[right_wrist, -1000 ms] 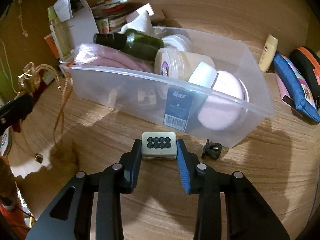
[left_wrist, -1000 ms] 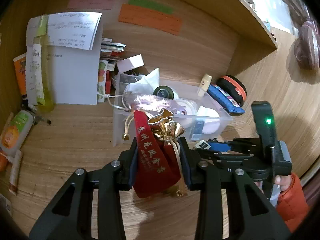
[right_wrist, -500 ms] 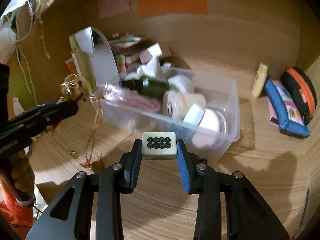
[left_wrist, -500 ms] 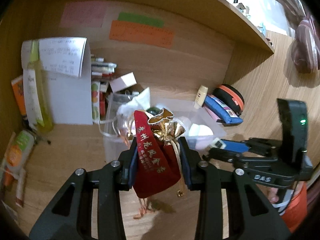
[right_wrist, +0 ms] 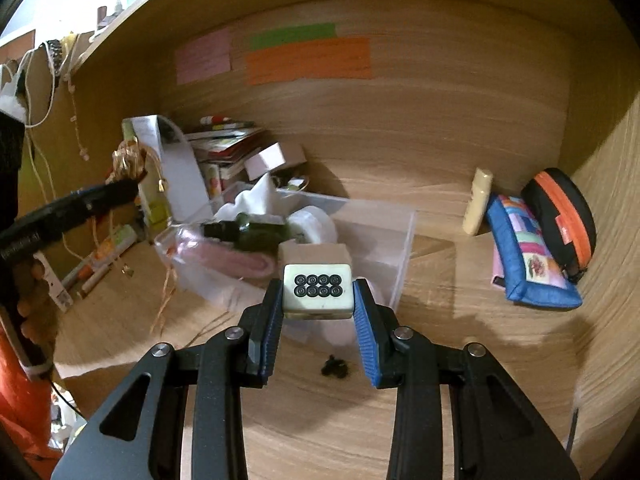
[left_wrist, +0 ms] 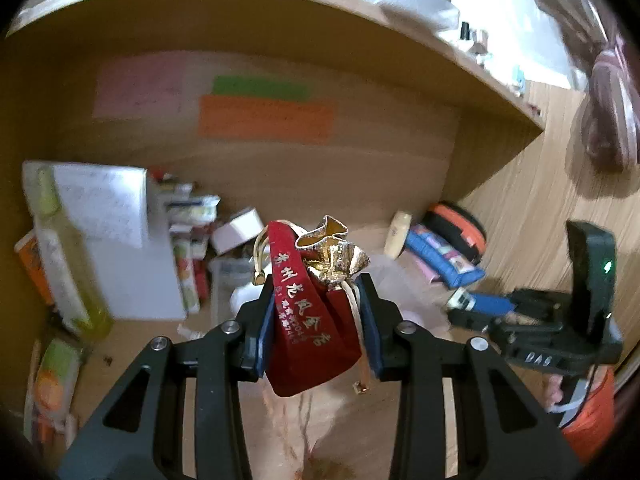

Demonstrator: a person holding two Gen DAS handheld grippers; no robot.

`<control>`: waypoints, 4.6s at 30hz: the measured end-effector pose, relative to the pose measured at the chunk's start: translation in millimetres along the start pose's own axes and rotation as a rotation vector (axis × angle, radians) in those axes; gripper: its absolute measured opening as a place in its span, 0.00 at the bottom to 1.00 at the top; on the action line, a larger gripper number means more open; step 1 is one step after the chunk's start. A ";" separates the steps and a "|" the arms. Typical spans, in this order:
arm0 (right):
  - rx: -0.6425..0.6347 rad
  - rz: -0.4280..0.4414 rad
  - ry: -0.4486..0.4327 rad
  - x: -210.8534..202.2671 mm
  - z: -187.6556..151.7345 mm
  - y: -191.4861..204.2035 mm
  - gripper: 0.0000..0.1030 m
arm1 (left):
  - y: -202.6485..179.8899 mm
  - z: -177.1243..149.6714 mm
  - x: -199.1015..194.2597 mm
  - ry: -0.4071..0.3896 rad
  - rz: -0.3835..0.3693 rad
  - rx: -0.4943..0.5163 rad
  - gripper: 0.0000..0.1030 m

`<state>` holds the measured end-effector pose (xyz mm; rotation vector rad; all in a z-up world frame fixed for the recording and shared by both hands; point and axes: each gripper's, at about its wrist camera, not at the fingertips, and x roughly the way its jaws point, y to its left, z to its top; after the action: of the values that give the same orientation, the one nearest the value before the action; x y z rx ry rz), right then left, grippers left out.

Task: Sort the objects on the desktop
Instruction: 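Lower the red pouch and white block into the clear box, opening both tools, then reach the left tool to the gourd ornament while the right tool reaches the black clip, then grasp the tasseled gourd ornament with the left tool while the right tool grasps the black clip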

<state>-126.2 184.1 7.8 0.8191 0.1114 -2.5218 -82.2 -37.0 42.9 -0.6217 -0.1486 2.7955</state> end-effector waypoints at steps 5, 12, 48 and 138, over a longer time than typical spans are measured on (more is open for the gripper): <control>0.003 -0.003 0.004 6.6 7.6 -8.1 0.30 | -6.4 20.0 16.1 -0.008 -0.045 -0.002 0.36; -0.002 -0.007 0.008 16.5 14.2 -15.3 0.30 | -11.9 21.2 61.8 0.058 -0.057 -0.005 0.36; -0.019 -0.035 -0.003 13.7 0.0 -5.6 0.56 | -36.0 -9.4 84.8 0.126 -0.003 0.092 0.76; -0.003 0.049 0.317 87.7 -54.7 -6.2 0.25 | -7.2 -135.1 35.5 0.432 0.038 0.128 0.37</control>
<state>-161.7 164.6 -87.5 1.1998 0.1959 -2.3274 -53.5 -14.5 -92.1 -1.1800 0.1282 2.6036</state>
